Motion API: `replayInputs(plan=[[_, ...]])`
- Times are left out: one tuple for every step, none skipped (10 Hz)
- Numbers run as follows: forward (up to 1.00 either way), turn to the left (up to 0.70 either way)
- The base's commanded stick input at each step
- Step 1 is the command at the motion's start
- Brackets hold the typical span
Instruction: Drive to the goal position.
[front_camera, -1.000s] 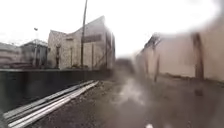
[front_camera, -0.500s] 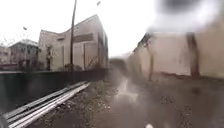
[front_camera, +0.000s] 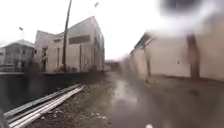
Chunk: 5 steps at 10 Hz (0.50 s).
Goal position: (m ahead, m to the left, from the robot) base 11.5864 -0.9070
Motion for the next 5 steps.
replayInputs(plan=[[0.50,0.07],[0.50,0.07],[0.50,0.07],[0.50,0.07],[0.50,0.07]])
